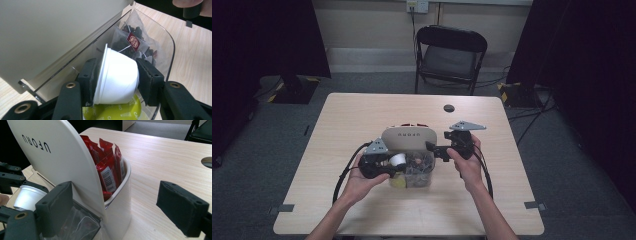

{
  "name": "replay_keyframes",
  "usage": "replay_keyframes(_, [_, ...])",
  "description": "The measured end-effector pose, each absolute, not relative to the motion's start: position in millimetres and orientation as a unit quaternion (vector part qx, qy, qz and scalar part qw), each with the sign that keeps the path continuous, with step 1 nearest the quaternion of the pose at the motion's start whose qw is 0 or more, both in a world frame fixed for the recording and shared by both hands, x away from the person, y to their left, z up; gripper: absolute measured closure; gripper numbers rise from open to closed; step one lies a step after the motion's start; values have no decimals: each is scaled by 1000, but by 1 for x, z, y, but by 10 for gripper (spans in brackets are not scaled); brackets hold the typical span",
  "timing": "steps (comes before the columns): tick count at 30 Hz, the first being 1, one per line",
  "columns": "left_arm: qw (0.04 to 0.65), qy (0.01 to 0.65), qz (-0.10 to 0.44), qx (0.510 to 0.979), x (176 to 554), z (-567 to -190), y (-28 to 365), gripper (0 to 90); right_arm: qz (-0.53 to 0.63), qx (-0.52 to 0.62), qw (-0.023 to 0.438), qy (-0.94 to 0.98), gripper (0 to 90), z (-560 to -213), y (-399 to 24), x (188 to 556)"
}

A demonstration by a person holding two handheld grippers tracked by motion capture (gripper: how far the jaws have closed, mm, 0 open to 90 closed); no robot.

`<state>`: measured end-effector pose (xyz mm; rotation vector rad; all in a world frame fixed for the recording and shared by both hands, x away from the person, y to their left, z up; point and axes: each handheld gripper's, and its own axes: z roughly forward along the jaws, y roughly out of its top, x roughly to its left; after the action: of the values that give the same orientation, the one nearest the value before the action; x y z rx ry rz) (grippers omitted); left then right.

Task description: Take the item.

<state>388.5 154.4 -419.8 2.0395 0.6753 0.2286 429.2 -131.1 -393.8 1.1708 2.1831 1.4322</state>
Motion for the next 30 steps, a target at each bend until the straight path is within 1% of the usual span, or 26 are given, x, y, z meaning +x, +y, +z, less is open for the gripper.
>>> replay_keyframes(4, [487,277,84,824,388,-420,156,537,496,405,139,755,128,-394,-131,429])
replay_keyframes(9, [493,276,80,821,387,-417,158,539,496,405,140,755,130,-394,-131,429])
replay_keyframes(30, [504,279,91,812,380,-400,178,543,496,407,138,754,125,-394,-131,430])
